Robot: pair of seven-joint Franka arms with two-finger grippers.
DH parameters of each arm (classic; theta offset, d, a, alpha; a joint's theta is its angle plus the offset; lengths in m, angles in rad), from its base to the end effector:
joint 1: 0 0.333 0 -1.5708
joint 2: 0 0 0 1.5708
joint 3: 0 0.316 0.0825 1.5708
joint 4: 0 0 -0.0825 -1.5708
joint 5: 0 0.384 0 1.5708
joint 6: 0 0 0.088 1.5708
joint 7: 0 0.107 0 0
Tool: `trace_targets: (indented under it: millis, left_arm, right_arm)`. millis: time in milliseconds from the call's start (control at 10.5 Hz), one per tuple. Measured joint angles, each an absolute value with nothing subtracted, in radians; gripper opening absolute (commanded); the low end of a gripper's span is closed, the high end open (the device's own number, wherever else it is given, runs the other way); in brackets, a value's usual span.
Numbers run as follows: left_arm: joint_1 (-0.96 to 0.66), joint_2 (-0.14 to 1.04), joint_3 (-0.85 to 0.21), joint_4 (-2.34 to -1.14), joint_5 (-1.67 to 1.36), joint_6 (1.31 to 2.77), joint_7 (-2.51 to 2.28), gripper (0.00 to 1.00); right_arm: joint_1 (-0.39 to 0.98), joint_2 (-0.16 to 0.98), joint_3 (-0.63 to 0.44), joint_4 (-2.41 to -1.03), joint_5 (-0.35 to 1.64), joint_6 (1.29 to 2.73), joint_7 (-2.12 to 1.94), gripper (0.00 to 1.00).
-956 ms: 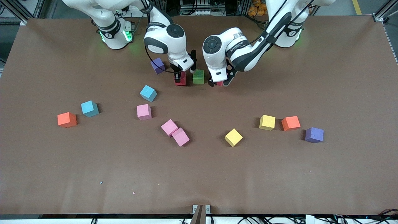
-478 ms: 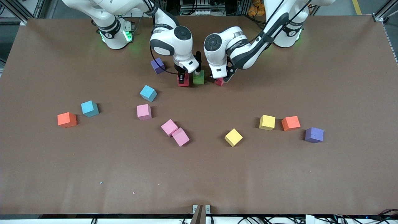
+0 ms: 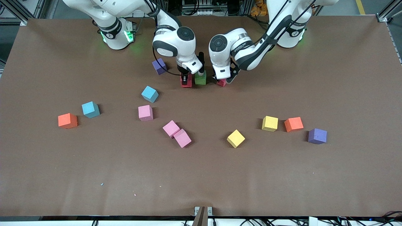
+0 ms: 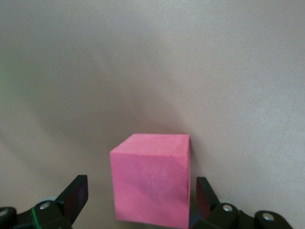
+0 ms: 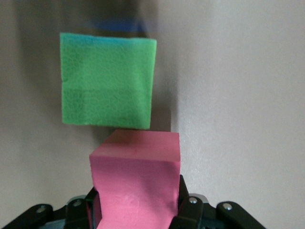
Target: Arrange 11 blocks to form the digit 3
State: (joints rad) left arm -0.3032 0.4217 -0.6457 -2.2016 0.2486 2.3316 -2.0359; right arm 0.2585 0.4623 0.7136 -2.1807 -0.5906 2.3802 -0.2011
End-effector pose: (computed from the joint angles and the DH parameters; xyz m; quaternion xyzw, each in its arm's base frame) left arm 0.3072 -0.4348 0.2110 -0.8924 -0.4393 0.0520 0.0887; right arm 0.3070 0.4511 0.2144 0.6976 0.7141 -0.0257 0.0528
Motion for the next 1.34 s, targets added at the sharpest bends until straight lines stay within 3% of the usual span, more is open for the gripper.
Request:
trace_targets:
  millis: [574, 669, 765, 956, 1147, 1243, 1339]
  left_arm:
    - [-0.276, 0.450, -0.641, -2.209, 0.249, 2.362, -2.037, 1.00]
    - [-0.276, 0.455, -0.641, -2.209, 0.249, 2.366, -2.037, 0.95]
    - [-0.276, 0.457, -0.641, -2.209, 0.249, 2.370, -2.038, 0.83]
    - [-0.276, 0.459, -0.641, -2.208, 0.249, 2.380, -2.041, 0.45]
    - [-0.275, 0.459, -0.641, -2.206, 0.249, 2.384, -2.055, 0.14]
    - [-0.275, 0.459, -0.641, -2.204, 0.249, 2.385, -2.080, 0.00]
    - [-0.275, 0.459, -0.641, -2.204, 0.249, 2.386, -2.107, 0.00]
  right_arm:
    - [0.272, 0.495, 0.714, -2.178, -0.596, 2.380, -0.200, 0.00]
    - [0.272, 0.498, 0.714, -2.175, -0.596, 2.380, -0.200, 0.00]
    - [0.272, 0.499, 0.714, -2.174, -0.596, 2.379, -0.200, 0.00]
    - [0.272, 0.506, 0.714, -2.165, -0.596, 2.377, -0.191, 0.00]
    - [0.273, 0.512, 0.715, -2.157, -0.596, 2.372, -0.178, 0.00]
    - [0.273, 0.515, 0.715, -2.155, -0.596, 2.371, -0.170, 0.00]
    - [0.273, 0.516, 0.715, -2.153, -0.596, 2.369, -0.167, 0.00]
